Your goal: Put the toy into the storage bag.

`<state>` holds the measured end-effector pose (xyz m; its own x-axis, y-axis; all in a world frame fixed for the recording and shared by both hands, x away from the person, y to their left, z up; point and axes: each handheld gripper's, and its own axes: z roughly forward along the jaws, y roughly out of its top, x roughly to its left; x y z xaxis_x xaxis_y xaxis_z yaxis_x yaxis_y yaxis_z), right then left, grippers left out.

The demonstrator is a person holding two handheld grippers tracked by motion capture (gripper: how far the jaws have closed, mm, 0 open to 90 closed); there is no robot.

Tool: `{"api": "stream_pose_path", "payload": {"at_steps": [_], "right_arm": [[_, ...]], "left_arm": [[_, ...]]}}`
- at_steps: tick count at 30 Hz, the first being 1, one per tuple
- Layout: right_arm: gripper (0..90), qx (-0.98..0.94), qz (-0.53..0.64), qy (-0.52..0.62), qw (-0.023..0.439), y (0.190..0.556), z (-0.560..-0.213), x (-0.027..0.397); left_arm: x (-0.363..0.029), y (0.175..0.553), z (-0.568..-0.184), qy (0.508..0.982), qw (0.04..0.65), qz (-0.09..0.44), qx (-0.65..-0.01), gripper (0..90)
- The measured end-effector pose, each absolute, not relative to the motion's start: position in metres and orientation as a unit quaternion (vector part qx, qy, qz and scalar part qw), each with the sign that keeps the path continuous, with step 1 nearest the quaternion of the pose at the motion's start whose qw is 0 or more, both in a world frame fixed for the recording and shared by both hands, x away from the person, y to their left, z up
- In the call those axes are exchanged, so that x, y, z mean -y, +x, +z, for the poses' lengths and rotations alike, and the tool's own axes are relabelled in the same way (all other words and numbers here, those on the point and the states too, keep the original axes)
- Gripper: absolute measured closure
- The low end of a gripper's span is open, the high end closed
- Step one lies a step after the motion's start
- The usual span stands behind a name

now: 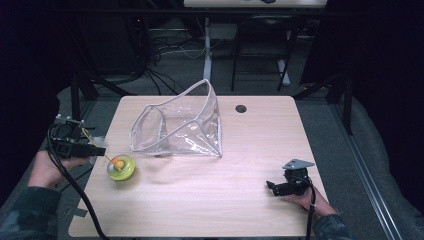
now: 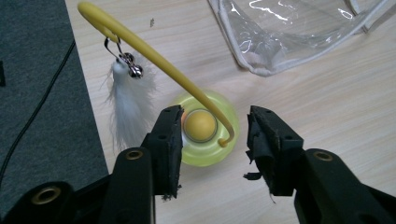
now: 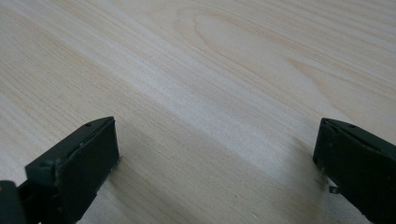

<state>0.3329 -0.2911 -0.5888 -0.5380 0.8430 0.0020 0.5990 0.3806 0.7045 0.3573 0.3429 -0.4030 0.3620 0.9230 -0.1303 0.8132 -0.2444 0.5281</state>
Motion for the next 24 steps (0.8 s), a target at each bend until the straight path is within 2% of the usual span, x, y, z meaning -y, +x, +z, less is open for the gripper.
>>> {"api": "stream_pose_path", "payload": {"at_steps": [7, 15, 24], "right_arm": [[0.0, -0.81, 0.335, 0.445, 0.183, 0.333, -0.589, 0.291], [0.0, -0.81, 0.335, 0.445, 0.182, 0.333, -0.589, 0.291], [0.0, -0.811, 0.335, 0.445, 0.182, 0.333, -0.589, 0.291]], "left_arm": [[-0.344, 0.362, -0.405, 0.778, 0.271, 0.108, -0.556, 67.9], [-0.34, 0.361, -0.403, 0.788, 0.268, 0.106, -0.545, 87.3], [-0.332, 0.361, -0.396, 0.809, 0.243, 0.112, -0.524, 88.0]]}}
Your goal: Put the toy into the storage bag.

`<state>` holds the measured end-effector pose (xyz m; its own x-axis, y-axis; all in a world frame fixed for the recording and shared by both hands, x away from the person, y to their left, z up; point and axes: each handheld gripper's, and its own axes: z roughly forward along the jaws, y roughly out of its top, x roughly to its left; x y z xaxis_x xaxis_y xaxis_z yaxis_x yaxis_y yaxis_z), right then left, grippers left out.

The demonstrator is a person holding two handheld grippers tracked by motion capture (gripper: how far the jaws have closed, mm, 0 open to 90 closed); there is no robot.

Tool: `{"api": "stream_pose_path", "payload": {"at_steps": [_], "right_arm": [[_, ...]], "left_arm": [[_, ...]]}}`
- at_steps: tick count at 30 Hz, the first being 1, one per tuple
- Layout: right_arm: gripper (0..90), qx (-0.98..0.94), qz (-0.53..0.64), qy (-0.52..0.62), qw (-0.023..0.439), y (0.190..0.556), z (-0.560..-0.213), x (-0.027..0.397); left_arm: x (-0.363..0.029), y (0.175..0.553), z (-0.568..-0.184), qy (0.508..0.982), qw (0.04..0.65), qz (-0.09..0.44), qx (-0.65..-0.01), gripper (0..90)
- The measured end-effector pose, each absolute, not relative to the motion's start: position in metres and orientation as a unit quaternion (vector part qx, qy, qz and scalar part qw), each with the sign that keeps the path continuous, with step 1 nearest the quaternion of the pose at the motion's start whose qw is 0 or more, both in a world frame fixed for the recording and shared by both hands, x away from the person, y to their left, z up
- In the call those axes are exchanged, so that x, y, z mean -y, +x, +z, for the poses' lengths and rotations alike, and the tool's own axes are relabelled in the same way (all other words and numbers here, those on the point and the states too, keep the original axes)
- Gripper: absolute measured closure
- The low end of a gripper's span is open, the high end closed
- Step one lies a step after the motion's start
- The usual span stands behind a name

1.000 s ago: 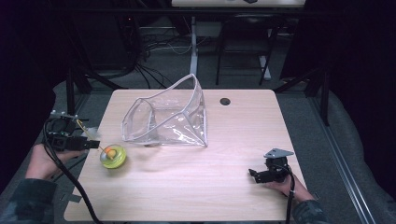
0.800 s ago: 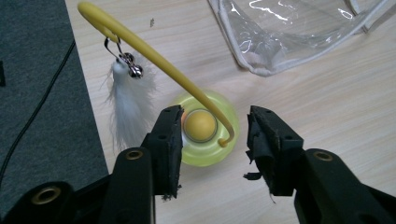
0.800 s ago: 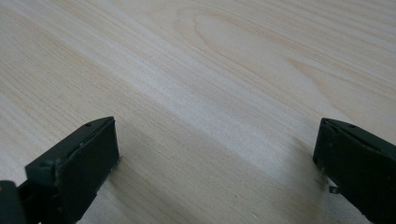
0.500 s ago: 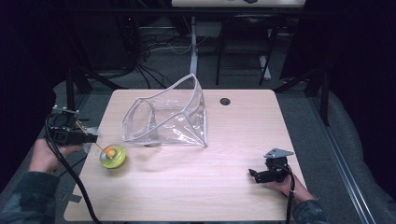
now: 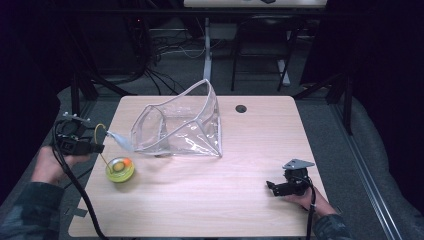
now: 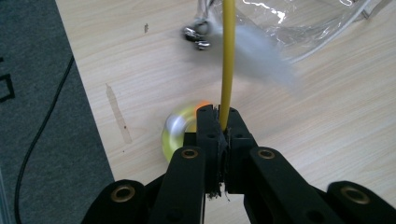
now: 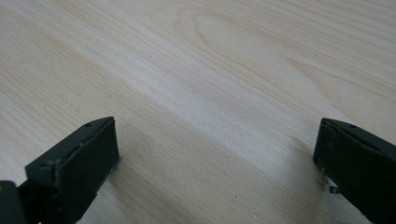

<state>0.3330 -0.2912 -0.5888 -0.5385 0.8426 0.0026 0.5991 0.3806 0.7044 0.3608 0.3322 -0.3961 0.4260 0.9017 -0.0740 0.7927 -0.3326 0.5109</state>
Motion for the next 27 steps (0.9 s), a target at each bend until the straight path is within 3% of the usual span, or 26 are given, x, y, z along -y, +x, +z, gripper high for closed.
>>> {"api": "stream_pose_path", "payload": {"at_steps": [27], "right_arm": [[0.0, -0.809, 0.336, 0.447, 0.182, 0.333, -0.589, 0.291]], "left_arm": [[-0.335, 0.36, -0.37, 0.823, 0.226, 0.114, -0.508, 88.0]]}}
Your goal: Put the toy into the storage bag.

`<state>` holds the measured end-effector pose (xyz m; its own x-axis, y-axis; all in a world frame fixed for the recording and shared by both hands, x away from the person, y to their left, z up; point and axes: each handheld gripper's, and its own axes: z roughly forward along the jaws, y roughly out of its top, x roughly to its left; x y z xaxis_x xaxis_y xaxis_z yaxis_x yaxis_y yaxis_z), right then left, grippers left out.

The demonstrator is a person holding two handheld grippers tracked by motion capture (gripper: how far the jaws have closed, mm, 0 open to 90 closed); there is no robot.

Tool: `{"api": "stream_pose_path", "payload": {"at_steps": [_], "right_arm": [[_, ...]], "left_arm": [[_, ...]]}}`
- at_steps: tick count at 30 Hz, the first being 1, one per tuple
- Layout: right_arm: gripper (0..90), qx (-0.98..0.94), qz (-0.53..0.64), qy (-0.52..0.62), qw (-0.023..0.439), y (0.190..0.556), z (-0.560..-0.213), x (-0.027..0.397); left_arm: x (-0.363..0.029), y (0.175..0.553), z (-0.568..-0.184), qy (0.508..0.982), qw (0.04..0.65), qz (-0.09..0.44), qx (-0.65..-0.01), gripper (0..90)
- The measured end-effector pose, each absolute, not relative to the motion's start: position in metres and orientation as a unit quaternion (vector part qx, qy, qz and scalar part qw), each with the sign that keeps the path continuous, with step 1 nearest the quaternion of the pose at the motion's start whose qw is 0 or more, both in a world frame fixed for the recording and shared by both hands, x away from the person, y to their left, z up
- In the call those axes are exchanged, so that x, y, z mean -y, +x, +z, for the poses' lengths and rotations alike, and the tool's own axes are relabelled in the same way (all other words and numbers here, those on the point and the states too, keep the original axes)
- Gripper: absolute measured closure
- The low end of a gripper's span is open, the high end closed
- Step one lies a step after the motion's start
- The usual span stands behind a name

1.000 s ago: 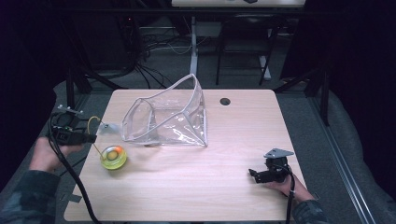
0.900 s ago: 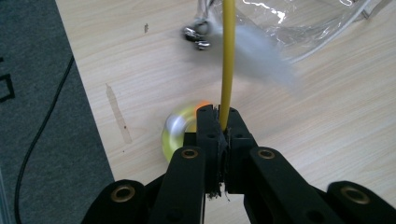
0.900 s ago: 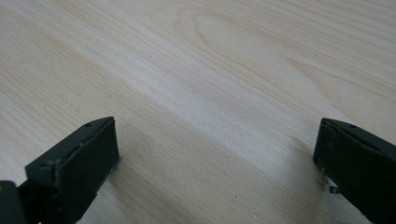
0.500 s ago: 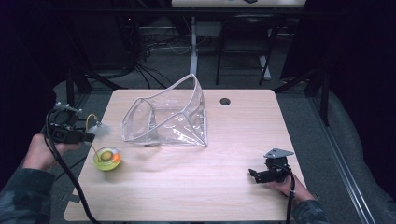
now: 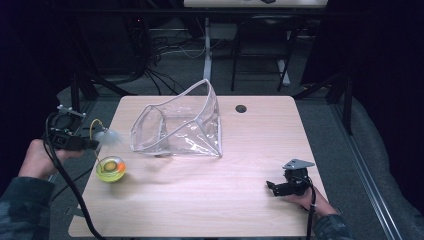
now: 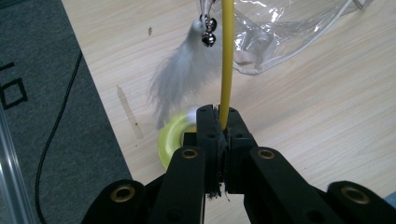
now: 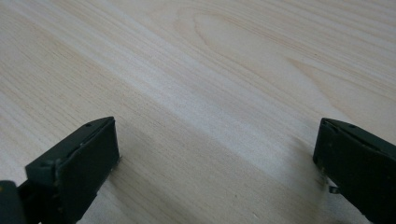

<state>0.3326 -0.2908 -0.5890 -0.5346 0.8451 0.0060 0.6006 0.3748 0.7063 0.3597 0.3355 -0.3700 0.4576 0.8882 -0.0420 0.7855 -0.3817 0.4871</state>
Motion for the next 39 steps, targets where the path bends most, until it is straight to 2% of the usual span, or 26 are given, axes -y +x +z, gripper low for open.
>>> {"api": "stream_pose_path", "payload": {"at_steps": [39], "right_arm": [[0.0, -0.807, 0.339, 0.447, 0.183, 0.332, -0.589, 0.291]], "left_arm": [[-0.331, 0.372, -0.325, 0.828, 0.218, 0.142, -0.497, 87.9]]}}
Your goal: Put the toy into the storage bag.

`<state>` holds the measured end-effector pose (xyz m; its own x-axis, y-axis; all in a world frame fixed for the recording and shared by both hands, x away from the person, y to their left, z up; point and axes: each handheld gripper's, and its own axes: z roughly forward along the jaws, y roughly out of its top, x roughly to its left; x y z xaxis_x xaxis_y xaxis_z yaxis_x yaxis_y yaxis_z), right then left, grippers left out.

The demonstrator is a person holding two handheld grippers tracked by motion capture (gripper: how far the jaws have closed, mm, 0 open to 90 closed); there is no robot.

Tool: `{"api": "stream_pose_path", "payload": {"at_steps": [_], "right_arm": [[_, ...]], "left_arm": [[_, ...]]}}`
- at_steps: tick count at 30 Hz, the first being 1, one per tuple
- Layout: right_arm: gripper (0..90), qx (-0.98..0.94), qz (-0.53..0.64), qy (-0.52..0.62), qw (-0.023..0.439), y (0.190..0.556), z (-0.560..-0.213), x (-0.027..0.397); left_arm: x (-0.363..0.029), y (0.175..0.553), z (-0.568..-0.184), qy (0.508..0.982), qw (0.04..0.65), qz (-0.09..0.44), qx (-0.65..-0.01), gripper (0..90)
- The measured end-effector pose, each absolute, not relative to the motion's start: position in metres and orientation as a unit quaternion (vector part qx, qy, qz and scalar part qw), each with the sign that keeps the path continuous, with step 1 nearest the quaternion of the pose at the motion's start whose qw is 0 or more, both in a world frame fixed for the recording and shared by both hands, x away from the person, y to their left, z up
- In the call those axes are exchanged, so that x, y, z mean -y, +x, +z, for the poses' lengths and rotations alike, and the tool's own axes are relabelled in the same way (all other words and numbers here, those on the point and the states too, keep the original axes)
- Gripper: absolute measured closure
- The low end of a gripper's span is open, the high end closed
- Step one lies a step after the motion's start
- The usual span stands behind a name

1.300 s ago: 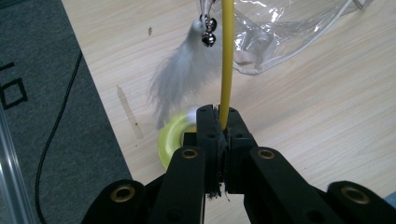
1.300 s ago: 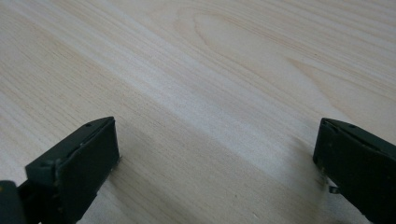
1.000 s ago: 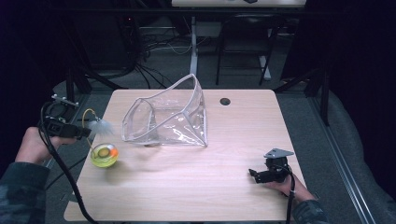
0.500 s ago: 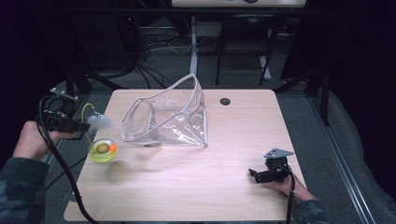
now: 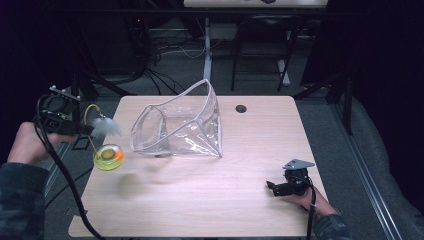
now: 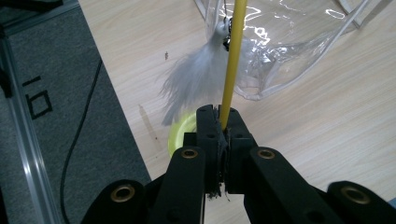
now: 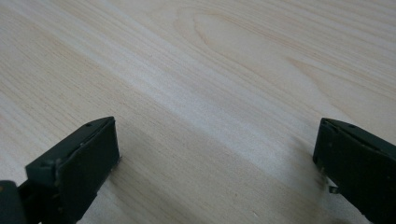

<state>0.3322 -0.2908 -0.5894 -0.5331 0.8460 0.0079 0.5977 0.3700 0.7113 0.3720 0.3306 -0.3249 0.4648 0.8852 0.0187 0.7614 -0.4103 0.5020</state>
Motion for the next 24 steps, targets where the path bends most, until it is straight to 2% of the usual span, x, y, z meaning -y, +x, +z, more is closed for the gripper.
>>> {"api": "stream_pose_path", "payload": {"at_steps": [24], "right_arm": [[0.0, -0.808, 0.339, 0.446, 0.182, 0.332, -0.589, 0.291]], "left_arm": [[-0.325, 0.382, -0.286, 0.826, 0.219, 0.173, -0.49, 87.9]]}}
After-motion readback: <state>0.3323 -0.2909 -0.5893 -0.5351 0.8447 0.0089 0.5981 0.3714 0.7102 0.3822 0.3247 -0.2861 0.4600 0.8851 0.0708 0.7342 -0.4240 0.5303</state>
